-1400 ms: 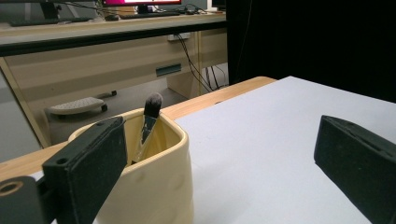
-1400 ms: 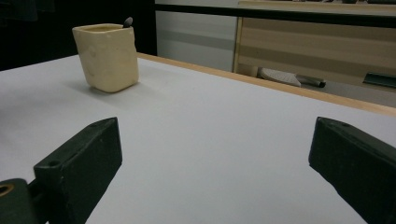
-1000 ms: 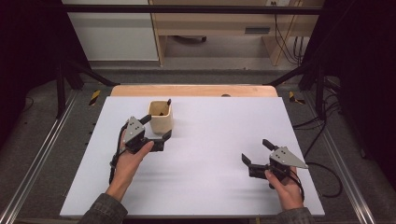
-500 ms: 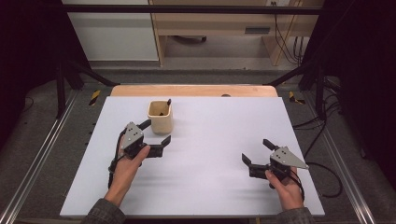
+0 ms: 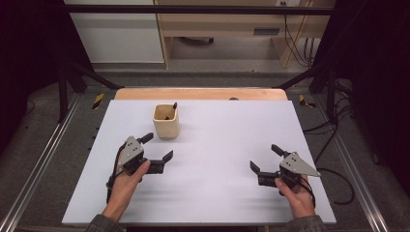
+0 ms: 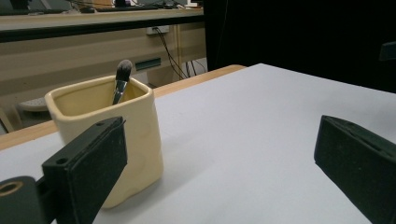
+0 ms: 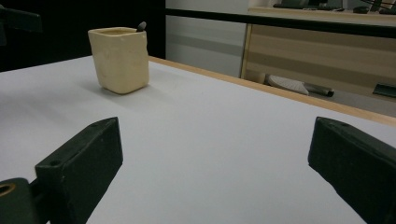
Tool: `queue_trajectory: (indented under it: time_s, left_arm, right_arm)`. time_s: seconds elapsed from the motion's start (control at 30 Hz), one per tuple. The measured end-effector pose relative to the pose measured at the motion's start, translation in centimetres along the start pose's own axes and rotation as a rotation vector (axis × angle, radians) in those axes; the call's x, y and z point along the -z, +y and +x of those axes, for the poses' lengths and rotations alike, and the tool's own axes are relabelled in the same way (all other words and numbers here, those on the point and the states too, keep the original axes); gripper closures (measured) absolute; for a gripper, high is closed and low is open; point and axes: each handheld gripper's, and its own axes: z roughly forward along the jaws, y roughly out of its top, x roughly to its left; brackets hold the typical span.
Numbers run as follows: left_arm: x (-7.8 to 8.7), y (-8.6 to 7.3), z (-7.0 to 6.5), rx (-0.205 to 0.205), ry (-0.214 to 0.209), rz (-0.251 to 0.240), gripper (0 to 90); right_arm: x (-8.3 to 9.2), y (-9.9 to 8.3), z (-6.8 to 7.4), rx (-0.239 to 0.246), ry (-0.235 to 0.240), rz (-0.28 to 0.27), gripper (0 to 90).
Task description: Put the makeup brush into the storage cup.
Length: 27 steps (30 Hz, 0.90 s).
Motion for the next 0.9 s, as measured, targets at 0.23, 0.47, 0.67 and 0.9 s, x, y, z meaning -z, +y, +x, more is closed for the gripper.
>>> queue_trajectory:
  time_s: [0.23,0.47,0.67,0.9]
  left_arm:
    - [2.0,-0.3,0.3,-0.003,0.007,-0.006,2.2]
    - [4.2,-0.6,1.0,0.005,0.024,-0.018,2.2]
    - [5.6,-0.9,1.7,0.011,0.039,-0.025,1.6]
    - [7.0,-1.2,2.2,0.001,0.040,-0.023,1.4]
  right_arm:
    - [0.2,0.0,0.1,0.006,0.007,-0.004,3.6]
    - [0.6,-0.2,0.0,0.014,0.006,-0.002,3.6]
    - [1.0,-0.3,-0.2,0.013,0.000,-0.002,3.6]
    - [1.4,-0.5,-0.4,0.020,-0.008,0.002,3.6]
